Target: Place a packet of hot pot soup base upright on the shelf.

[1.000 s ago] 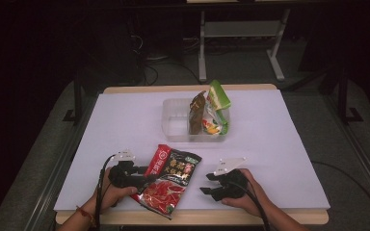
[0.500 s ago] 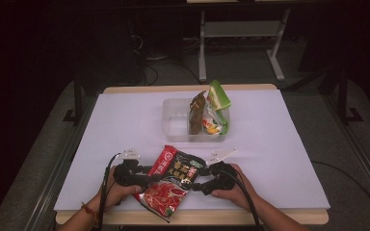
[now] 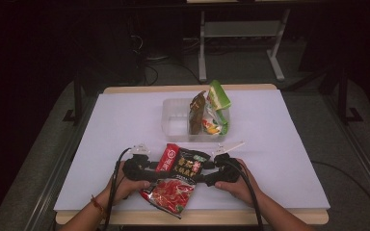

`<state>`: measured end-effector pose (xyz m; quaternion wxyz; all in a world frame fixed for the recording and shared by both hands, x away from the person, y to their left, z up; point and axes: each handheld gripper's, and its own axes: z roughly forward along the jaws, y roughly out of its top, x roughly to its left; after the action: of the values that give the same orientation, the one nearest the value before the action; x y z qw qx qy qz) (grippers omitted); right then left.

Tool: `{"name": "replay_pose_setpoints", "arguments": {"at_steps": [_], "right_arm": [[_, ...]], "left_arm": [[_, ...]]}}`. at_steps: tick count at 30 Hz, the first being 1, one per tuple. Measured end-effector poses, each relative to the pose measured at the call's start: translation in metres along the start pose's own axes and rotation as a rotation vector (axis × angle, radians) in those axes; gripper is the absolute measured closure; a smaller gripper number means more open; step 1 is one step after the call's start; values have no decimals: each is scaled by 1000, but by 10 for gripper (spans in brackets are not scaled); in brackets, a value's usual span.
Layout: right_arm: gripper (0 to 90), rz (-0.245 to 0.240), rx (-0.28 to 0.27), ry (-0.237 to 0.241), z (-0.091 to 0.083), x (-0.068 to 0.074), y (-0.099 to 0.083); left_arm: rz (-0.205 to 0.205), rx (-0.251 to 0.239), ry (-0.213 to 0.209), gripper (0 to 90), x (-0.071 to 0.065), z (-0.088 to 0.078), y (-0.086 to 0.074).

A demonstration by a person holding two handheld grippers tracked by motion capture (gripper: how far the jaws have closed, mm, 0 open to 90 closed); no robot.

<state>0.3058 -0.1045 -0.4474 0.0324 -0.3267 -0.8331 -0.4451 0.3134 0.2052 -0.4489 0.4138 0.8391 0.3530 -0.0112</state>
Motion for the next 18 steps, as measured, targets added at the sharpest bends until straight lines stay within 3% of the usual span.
{"name": "replay_pose_setpoints", "arguments": {"at_steps": [8, 15, 18], "right_arm": [[340, 56, -5, -46, 12, -4, 1], [501, 89, -67, -43, 10, -13, 2], [545, 70, -83, -46, 7, -12, 3]], "left_arm": [[18, 11, -23, 348, 1, 1, 1], [30, 3, -8, 408, 1, 0, 0], [27, -9, -8, 413, 1, -1, -1]]}}
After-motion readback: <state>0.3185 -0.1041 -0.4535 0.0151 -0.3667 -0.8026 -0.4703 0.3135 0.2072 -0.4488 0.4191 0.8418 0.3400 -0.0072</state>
